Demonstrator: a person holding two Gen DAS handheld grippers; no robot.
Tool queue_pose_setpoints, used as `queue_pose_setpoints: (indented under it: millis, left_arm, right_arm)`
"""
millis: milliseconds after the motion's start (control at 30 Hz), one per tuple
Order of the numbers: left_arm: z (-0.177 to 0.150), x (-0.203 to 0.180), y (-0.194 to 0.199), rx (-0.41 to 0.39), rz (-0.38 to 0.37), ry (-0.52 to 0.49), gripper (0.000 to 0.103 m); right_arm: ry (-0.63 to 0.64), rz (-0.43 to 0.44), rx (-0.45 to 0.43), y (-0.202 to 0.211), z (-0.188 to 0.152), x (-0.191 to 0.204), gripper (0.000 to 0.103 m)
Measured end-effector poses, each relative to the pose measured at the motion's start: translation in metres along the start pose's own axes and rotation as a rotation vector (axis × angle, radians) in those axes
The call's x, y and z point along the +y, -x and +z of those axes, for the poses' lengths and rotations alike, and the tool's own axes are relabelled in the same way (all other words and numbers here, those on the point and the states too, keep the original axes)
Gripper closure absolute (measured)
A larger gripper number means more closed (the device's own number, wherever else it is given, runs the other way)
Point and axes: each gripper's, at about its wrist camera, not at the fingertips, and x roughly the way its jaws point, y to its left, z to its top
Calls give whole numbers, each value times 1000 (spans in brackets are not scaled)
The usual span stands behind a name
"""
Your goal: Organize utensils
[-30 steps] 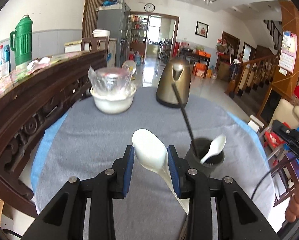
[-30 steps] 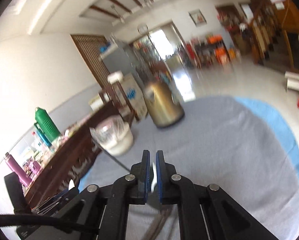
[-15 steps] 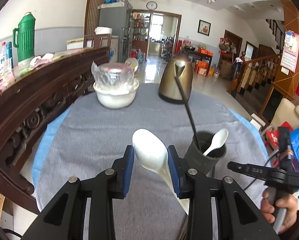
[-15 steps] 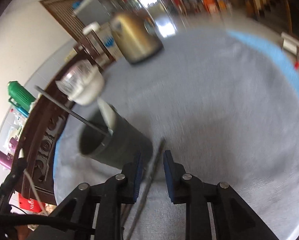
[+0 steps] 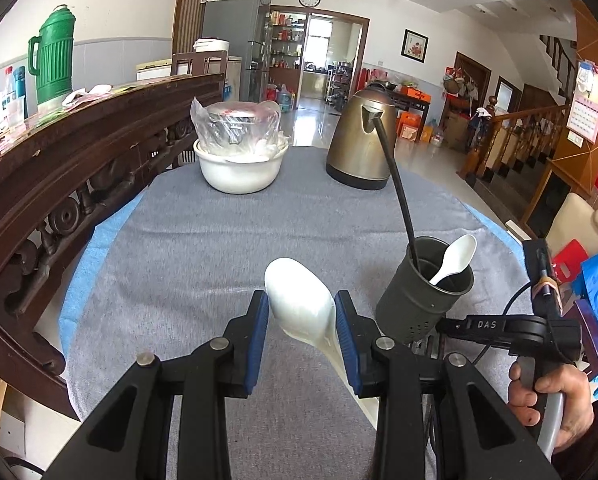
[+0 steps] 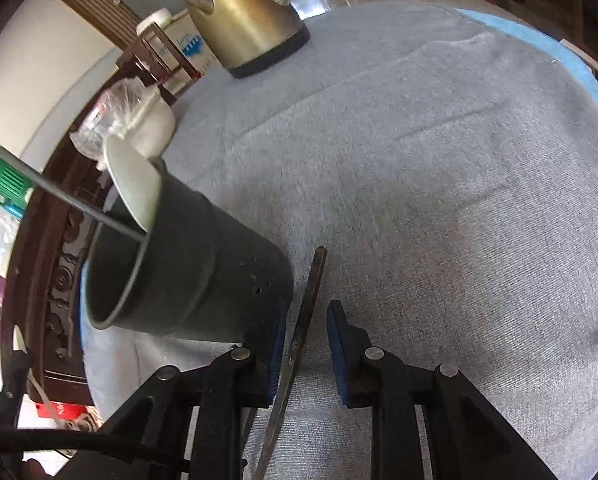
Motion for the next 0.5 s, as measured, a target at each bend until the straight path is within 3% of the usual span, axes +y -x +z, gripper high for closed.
queue_pose_setpoints:
  millis: [267, 333, 500]
  left_arm:
    - [-1, 8, -2, 6, -6, 14, 68]
    - [-2, 9, -3, 8, -4, 17, 68]
    - [-1, 10, -1, 7, 3, 16, 68]
  right_arm:
    - [39, -102, -9, -9, 3, 16, 81]
    - [59, -134, -12, -10, 4, 18, 90]
    - [73, -134, -44, -2, -2, 11, 97]
